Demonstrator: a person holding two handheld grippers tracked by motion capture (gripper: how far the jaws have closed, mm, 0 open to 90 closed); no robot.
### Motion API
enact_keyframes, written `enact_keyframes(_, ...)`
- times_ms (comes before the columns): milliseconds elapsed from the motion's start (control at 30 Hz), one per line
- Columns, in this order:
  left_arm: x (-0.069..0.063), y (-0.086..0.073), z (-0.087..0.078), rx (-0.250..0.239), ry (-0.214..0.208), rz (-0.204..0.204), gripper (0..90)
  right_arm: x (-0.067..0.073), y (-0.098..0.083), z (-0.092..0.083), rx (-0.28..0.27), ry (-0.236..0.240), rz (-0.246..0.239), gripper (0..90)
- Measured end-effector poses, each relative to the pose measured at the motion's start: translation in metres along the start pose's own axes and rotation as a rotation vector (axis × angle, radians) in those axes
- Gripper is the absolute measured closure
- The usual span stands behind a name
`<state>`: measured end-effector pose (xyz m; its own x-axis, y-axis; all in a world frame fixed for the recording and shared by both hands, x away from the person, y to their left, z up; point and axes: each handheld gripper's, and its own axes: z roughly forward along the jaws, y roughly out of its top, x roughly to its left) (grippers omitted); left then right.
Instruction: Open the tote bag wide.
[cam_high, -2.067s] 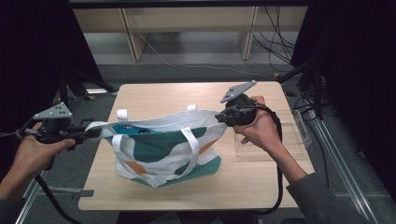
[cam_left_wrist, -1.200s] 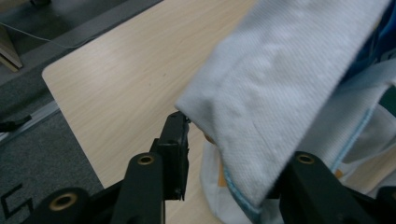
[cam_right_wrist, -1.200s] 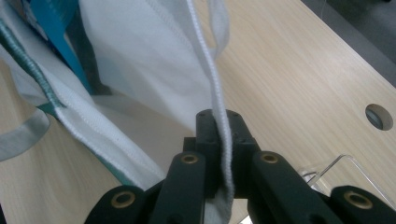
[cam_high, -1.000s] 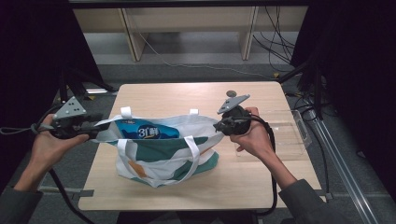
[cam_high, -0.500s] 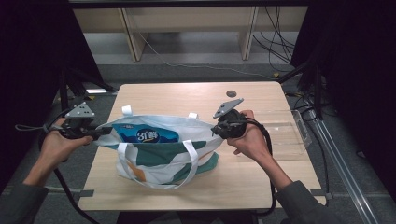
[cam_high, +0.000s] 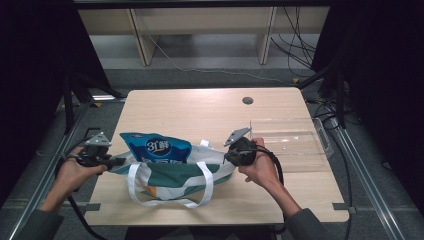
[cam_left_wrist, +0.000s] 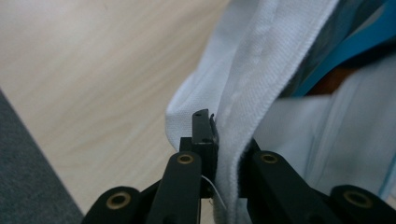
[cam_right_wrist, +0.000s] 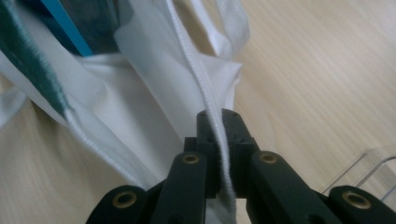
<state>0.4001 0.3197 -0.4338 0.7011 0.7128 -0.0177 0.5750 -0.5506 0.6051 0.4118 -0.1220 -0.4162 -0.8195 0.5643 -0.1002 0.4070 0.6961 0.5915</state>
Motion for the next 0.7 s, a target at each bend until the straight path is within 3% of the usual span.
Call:
enact_keyframes(67, -0.001, -0.007, 0.017, 0.025, -0.035, -0.011, 84.4, 0.001, -0.006, 0.007, -0.009, -0.014, -0.008, 87.1)
enact_keyframes(100, -0.002, -0.010, 0.026, 0.011, -0.047, -0.035, 84.3, 0.003, -0.008, 0.010, -0.007, -0.025, -0.011, 87.1)
enact_keyframes(133, -0.003, -0.012, 0.034, 0.026, -0.052, -0.034, 84.4, 0.001, -0.010, 0.013, -0.010, -0.019, -0.053, 87.1)
enact_keyframes(167, -0.003, -0.013, 0.039, 0.053, -0.054, -0.053, 84.3, 0.005, -0.012, 0.015, -0.003, -0.032, -0.022, 87.1)
enact_keyframes(200, -0.004, -0.014, 0.041, 0.055, -0.056, -0.063, 84.4, 0.007, -0.013, 0.014, 0.032, -0.012, -0.006, 87.1)
enact_keyframes(233, -0.004, -0.014, 0.041, 0.055, -0.056, -0.063, 84.5, 0.007, -0.013, 0.014, 0.032, -0.012, -0.006, 87.1)
enact_keyframes(333, -0.004, -0.014, 0.044, 0.066, -0.049, -0.067, 84.5, 0.008, -0.017, 0.024, 0.065, -0.034, -0.024, 87.2)
enact_keyframes(367, -0.005, -0.015, 0.045, 0.073, -0.049, -0.079, 84.5, 0.007, -0.018, 0.027, 0.071, -0.037, -0.054, 87.2)
enact_keyframes(400, -0.003, -0.015, 0.047, 0.072, -0.053, -0.056, 84.5, 0.010, -0.020, 0.031, 0.089, -0.042, -0.029, 87.2)
enact_keyframes(467, -0.005, -0.017, 0.051, 0.085, -0.051, -0.058, 84.7, 0.014, -0.024, 0.042, 0.135, -0.022, -0.033, 87.4)
enact_keyframes(500, -0.004, -0.017, 0.053, 0.084, -0.054, -0.048, 84.8, 0.012, -0.024, 0.047, 0.133, -0.025, -0.076, 87.4)
enact_keyframes(567, -0.006, -0.017, 0.054, 0.084, -0.048, -0.061, 84.9, 0.015, -0.025, 0.049, 0.157, -0.024, -0.050, 87.5)
enact_keyframes(700, -0.006, -0.016, 0.057, 0.098, -0.046, -0.033, 85.3, 0.016, -0.027, 0.056, 0.171, -0.028, -0.050, 87.7)
